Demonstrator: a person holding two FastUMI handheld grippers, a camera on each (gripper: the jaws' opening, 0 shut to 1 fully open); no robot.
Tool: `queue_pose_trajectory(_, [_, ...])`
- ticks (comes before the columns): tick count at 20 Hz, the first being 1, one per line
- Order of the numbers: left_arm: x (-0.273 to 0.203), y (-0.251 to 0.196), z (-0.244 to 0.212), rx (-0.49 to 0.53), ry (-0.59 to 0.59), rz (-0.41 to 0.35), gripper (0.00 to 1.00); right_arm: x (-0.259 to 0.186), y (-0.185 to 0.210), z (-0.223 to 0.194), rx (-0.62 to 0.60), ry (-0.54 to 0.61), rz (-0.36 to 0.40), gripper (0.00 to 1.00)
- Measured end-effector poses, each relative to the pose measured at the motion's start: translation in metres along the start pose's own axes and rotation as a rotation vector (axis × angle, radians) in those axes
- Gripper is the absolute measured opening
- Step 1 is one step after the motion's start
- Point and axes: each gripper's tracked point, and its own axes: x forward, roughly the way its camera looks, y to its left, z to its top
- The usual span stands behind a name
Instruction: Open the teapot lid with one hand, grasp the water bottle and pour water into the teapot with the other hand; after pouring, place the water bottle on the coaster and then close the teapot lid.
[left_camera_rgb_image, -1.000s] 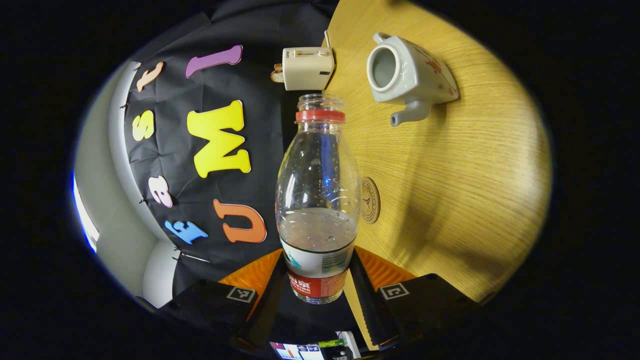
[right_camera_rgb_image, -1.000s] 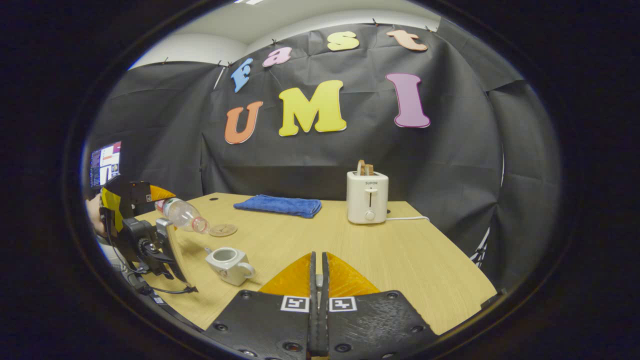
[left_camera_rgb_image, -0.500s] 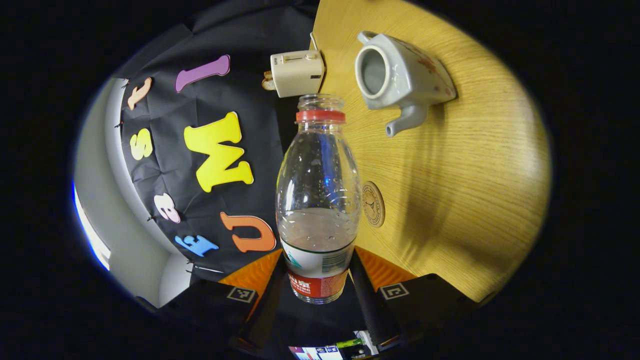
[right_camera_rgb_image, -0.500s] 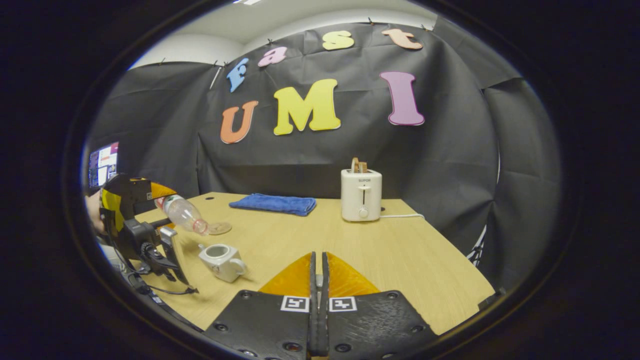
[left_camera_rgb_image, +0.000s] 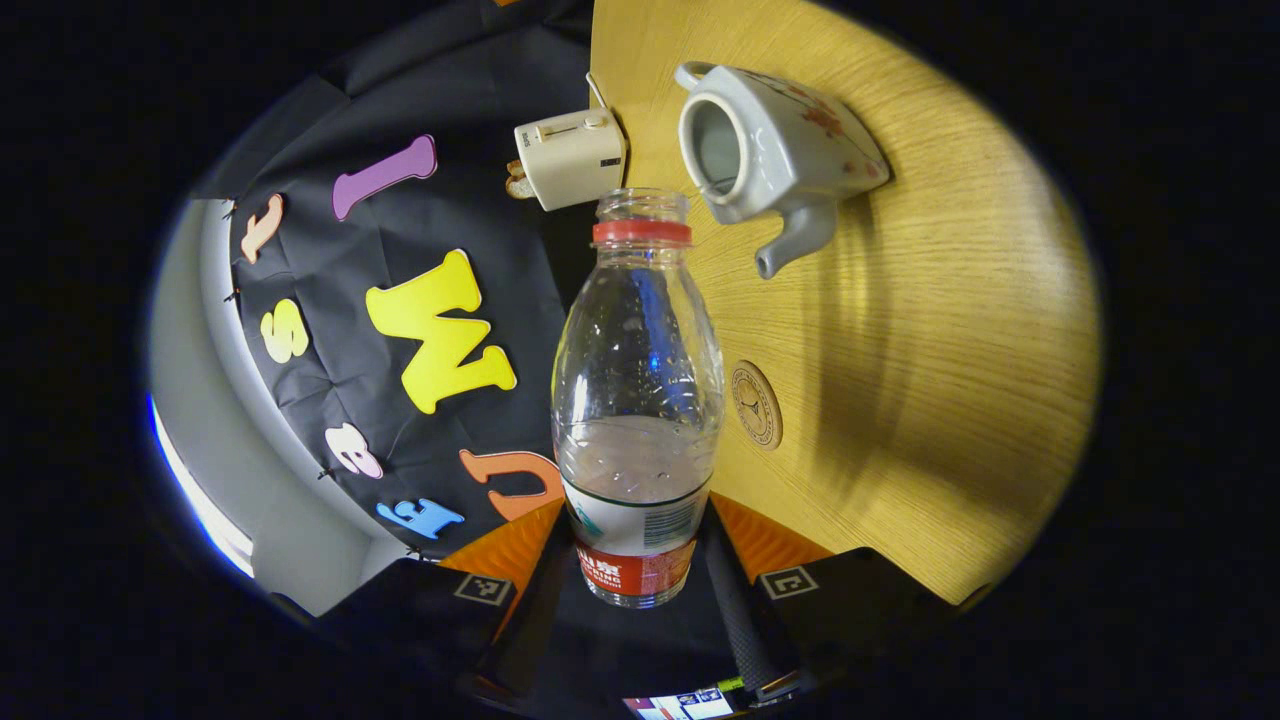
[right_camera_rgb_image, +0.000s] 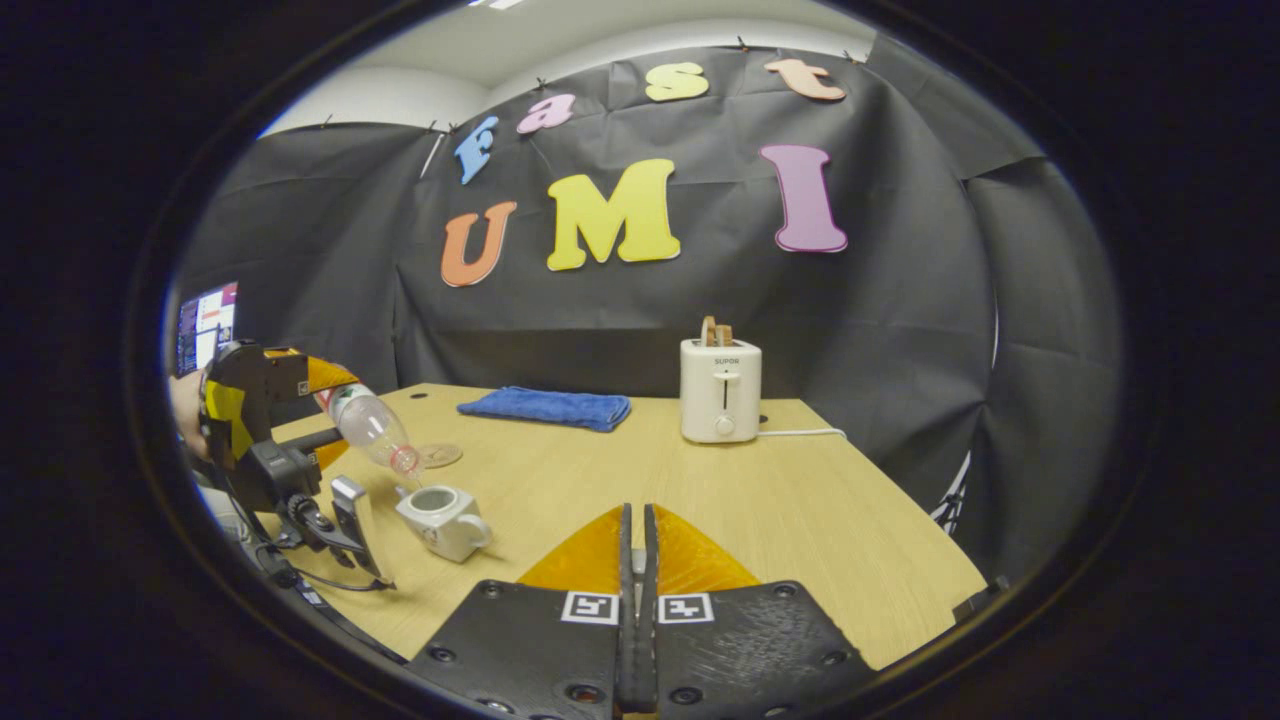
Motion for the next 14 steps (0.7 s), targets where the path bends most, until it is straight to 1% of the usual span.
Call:
queue_pose_trajectory(7, [-0.002,0.01,0.005,0.064,0.0,0.026,0.75,-0.003,-0.002,0.001,-0.004,-0.009,-0.003,0.0])
queue_pose_trajectory(14, [-0.004,0.016,0.011,0.111,-0.005,0.028,0.75,-0.004,-0.002,-0.001,0.001,-0.004,0.001,0.0])
